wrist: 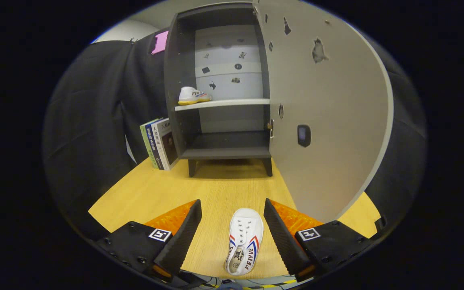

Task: Open the shoe cabinet door, grab the shoes and put them into the shoe cabinet, then close the shoe cabinet door.

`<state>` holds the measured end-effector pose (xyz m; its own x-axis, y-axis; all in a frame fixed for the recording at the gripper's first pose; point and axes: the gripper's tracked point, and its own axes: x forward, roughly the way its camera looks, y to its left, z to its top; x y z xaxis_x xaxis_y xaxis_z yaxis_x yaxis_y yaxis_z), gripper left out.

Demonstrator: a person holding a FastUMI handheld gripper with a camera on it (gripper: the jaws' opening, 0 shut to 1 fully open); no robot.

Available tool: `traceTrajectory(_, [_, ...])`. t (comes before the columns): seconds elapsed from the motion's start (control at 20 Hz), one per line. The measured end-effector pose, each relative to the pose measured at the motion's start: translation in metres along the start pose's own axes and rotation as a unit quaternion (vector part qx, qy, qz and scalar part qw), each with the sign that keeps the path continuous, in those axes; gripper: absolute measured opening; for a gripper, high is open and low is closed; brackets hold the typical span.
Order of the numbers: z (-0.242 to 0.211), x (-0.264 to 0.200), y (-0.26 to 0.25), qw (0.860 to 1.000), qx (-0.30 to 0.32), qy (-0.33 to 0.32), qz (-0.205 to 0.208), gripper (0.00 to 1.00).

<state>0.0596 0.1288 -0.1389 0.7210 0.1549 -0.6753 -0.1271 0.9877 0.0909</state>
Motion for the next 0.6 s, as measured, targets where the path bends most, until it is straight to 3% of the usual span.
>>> traceTrajectory(0.45, [-0.052, -0.020, 0.009, 0.990, 0.013, 0.141, 0.015, 0.97])
traceTrajectory(0.6, [-0.064, -0.029, 0.014, 0.983, 0.024, 0.183, 0.016, 0.90])
